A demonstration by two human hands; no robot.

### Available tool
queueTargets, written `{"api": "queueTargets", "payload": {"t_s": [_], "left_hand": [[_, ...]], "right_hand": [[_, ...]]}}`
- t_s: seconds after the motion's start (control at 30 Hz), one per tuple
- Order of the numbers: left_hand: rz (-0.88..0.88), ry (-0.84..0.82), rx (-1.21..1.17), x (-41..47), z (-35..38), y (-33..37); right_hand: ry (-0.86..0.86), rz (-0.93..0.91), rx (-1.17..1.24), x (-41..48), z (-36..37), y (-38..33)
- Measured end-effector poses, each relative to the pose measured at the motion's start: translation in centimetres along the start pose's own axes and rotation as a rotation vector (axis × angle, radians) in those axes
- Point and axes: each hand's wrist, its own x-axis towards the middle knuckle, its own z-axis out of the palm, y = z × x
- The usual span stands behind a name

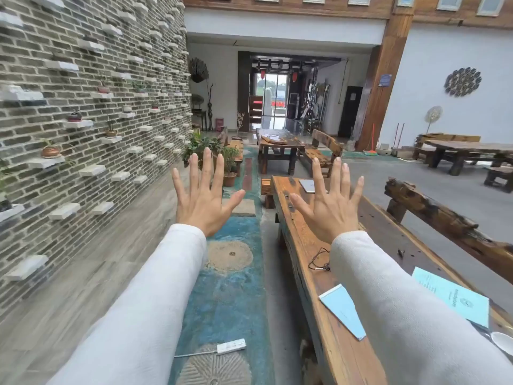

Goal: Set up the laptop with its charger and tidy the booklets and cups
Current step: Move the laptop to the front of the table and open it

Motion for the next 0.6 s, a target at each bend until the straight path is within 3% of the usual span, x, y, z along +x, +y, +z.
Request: {"api": "queueTargets", "payload": {"t_s": [0.37,0.6], "left_hand": [[-0.047,-0.072,-0.05,12.9,12.4,2.8],[-0.057,-0.03,-0.001,19.1,18.4,2.5]], "right_hand": [[-0.005,-0.018,0.028,14.1,11.6,5.7],[0.011,-0.062,-0.005,20.5,18.0,6.9]]}}
